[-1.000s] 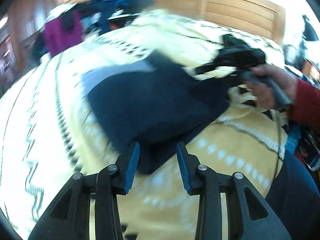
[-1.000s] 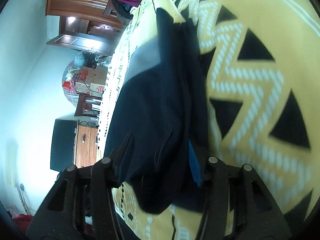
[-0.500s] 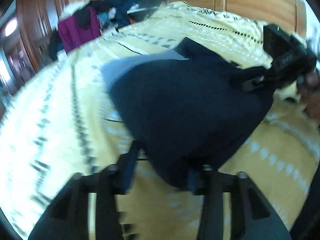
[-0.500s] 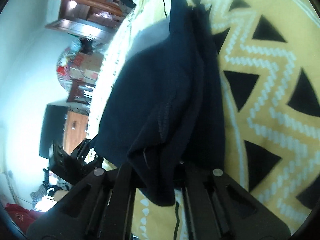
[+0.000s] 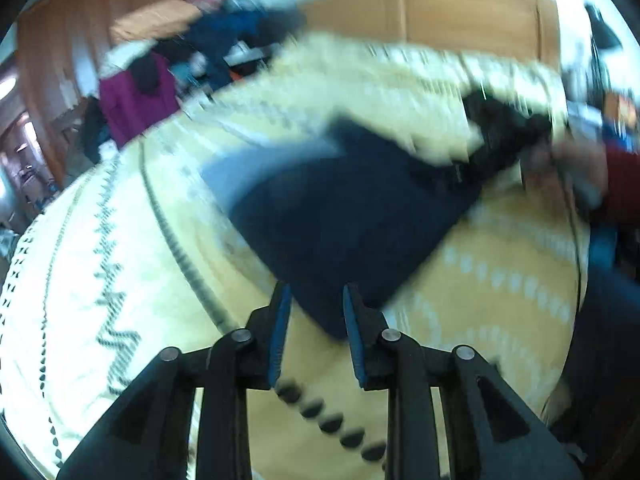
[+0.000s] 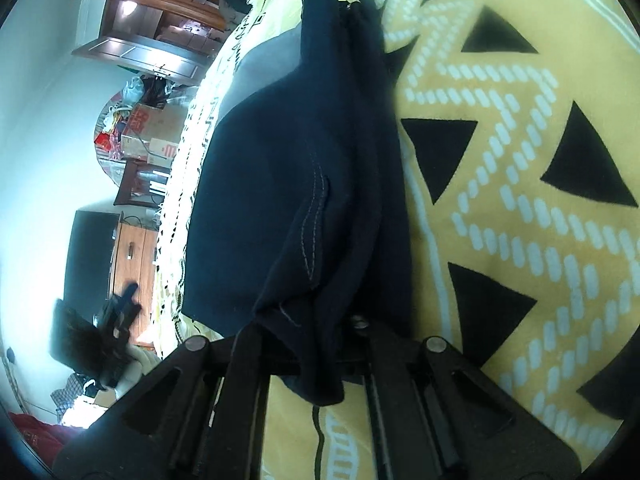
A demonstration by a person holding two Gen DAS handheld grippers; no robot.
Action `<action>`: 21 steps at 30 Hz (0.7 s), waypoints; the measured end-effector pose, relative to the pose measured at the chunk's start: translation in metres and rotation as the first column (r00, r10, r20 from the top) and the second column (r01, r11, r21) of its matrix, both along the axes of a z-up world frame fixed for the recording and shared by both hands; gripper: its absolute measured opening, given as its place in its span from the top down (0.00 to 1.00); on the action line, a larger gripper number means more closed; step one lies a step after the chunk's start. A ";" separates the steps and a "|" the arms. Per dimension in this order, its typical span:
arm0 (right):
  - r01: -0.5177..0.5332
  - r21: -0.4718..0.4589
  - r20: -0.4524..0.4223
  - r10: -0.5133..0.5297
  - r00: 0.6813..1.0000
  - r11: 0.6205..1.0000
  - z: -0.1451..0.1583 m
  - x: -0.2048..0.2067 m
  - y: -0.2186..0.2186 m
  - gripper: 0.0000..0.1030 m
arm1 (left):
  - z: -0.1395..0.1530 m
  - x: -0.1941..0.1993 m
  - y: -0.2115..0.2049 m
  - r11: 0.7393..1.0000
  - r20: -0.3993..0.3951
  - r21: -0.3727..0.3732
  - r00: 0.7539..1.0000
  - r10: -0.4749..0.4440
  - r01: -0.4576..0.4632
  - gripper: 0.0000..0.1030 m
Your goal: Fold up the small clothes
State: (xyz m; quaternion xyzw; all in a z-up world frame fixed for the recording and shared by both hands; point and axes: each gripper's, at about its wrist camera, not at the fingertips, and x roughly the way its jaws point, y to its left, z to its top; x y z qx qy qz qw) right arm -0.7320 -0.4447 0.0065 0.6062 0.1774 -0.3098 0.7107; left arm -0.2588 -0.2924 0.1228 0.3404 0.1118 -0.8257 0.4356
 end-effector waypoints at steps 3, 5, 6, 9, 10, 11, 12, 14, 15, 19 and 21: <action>0.024 -0.005 0.008 -0.024 1.000 1.000 -0.004 -0.009 0.004 0.97 | -0.009 -0.016 -0.029 1.000 0.012 -0.021 1.000 -0.021 0.021 0.68; 0.029 -0.006 0.005 -0.029 1.000 1.000 -0.008 -0.011 0.008 0.97 | -0.053 -0.036 -0.049 0.993 0.115 0.084 0.989 -0.089 0.080 0.63; 0.025 -0.006 0.001 -0.025 1.000 1.000 -0.013 -0.014 0.010 0.98 | -0.083 -0.041 -0.055 0.985 0.165 0.141 0.979 -0.119 0.096 0.62; 0.044 -0.010 0.026 -0.044 0.999 0.999 -0.018 -0.020 0.013 0.98 | -0.086 -0.035 -0.063 0.982 0.108 0.161 0.988 -0.113 0.095 0.56; 0.045 -0.027 0.003 -0.045 0.999 0.999 -0.013 -0.018 0.015 0.97 | -0.074 -0.030 -0.065 0.983 0.076 0.166 0.993 -0.094 0.081 0.56; 0.041 -0.054 -0.044 -0.043 0.998 0.998 -0.003 -0.015 0.018 0.95 | -0.062 -0.026 -0.065 0.987 0.043 0.146 0.996 -0.078 0.071 0.56; 0.034 -0.081 -0.085 -0.041 0.996 0.996 0.007 -0.012 0.021 0.92 | -0.049 -0.022 -0.065 0.991 0.012 0.121 0.998 -0.059 0.057 0.56; 0.013 -0.162 -0.198 -0.045 0.979 0.987 0.032 -0.006 0.028 0.88 | -0.026 -0.014 -0.075 0.998 -0.042 0.062 0.999 -0.025 0.028 0.56; 0.004 -0.190 -0.237 -0.050 0.970 0.982 0.040 -0.005 0.031 0.88 | -0.020 -0.010 -0.084 0.999 -0.059 0.044 0.998 -0.014 0.017 0.56; -0.010 -0.334 -0.391 -0.129 0.911 0.943 0.076 0.006 0.045 0.84 | -0.022 -0.018 -0.133 1.000 -0.048 0.002 0.999 0.020 -0.020 0.56; -0.011 -0.382 -0.418 -0.162 0.894 0.924 0.081 0.011 0.046 0.83 | -0.037 -0.026 -0.155 1.000 -0.020 0.015 1.000 0.021 -0.021 0.56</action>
